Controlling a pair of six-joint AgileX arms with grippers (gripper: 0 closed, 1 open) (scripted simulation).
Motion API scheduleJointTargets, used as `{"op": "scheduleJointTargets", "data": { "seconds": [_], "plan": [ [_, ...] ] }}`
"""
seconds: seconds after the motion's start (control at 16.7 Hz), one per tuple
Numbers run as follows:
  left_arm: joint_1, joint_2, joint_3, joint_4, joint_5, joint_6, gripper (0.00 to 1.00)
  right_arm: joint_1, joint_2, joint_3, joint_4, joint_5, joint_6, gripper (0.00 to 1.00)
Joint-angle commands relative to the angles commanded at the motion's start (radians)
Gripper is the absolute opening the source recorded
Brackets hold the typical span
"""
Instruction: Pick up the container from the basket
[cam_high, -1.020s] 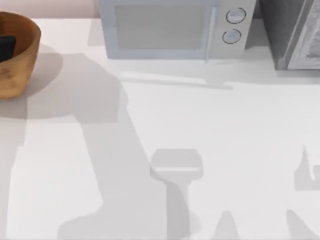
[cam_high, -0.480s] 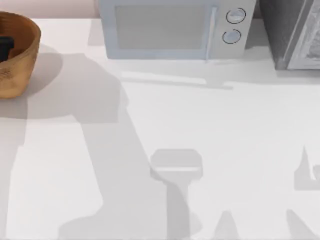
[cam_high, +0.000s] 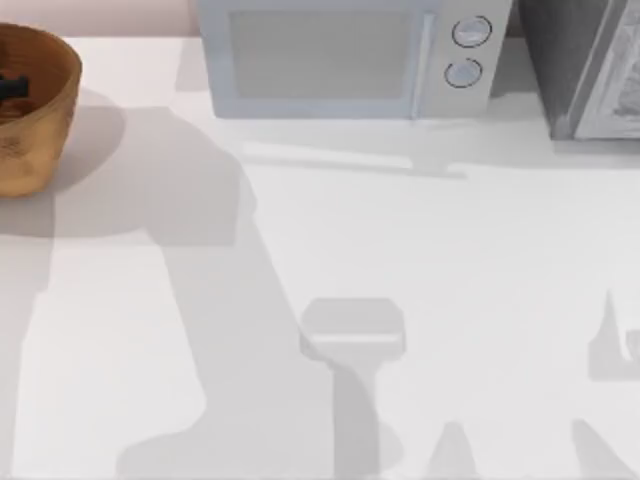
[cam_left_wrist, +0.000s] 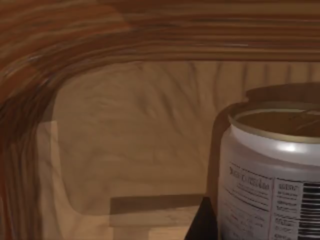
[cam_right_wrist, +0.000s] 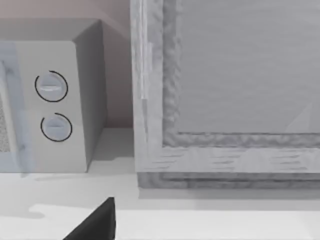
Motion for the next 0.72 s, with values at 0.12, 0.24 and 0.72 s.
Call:
{"op": "scheduleJointTargets", "data": {
  "seconds": [0.12,0.24,0.72],
  "plan": [
    [0.0,0.0,0.0,0.0,0.0,0.0,0.0,0.0,0.0,0.0,0.0,0.0,0.0,1.0],
    [0.0,0.0,0.0,0.0,0.0,0.0,0.0,0.0,0.0,0.0,0.0,0.0,0.0,1.0],
    [0.011,-0.092,-0.066,0.014,-0.011,-0.015,0.0,0.0,0.0,0.0,0.0,0.0,0.0,1.0]
  ]
}}
